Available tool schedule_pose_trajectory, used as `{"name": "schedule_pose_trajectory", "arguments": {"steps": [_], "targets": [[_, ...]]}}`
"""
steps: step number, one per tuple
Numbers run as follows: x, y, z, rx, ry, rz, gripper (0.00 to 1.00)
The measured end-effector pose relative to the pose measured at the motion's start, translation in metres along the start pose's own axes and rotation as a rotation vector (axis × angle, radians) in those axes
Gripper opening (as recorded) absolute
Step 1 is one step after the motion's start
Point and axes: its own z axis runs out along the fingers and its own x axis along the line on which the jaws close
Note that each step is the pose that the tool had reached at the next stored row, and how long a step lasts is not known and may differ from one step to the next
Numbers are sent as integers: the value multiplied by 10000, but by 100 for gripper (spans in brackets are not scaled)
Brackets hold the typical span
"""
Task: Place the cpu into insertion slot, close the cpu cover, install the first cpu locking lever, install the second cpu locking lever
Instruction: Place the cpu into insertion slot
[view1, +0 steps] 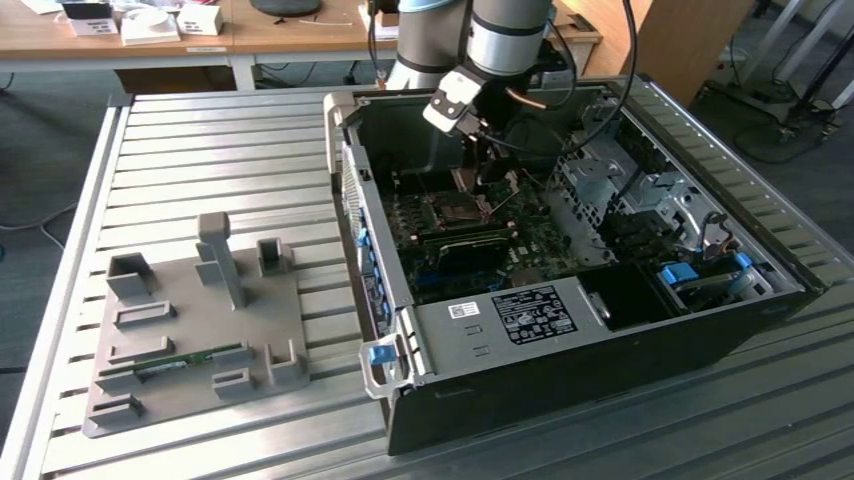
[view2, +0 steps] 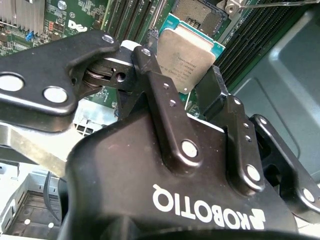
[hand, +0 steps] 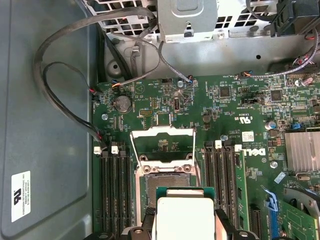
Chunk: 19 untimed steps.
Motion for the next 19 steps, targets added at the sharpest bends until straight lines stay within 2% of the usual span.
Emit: {"name": "schedule_pose_trajectory", "arguments": {"steps": [19], "targets": [[-1,-2,36,-1,2,0,54]]}}
